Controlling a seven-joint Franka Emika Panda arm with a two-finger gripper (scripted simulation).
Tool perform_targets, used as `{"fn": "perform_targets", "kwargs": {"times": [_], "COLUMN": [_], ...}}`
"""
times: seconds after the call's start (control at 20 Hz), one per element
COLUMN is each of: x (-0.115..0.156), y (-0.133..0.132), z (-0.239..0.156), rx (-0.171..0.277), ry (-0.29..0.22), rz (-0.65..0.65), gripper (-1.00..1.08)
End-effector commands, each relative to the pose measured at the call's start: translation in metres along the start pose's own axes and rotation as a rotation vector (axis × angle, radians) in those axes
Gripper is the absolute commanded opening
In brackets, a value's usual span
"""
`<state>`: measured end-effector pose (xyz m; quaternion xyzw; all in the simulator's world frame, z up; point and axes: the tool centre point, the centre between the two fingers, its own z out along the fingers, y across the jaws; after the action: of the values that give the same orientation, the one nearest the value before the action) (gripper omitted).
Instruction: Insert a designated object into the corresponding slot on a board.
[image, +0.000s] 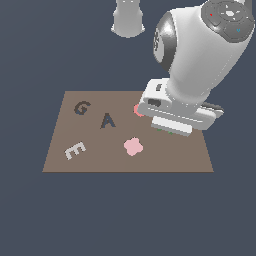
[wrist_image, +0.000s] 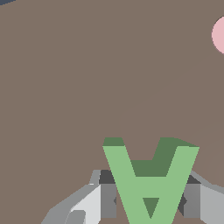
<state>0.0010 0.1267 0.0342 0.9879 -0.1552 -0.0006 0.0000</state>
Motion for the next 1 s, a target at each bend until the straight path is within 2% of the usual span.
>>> {"fn": "perform_targets", "kwargs": {"times": [0.0,0.4,0.95], "x": [-0.001,0.001,0.02], "y": [0.015,0.075,0.154], "z": [-0.001,-0.002,-0.005], "rx": [0.0,0.0,0.0], "ry": [0.0,0.0,0.0], "rz": [-0.034,-0.177,-0.364], "gripper": [-1.0,-1.0,-1.0]}}
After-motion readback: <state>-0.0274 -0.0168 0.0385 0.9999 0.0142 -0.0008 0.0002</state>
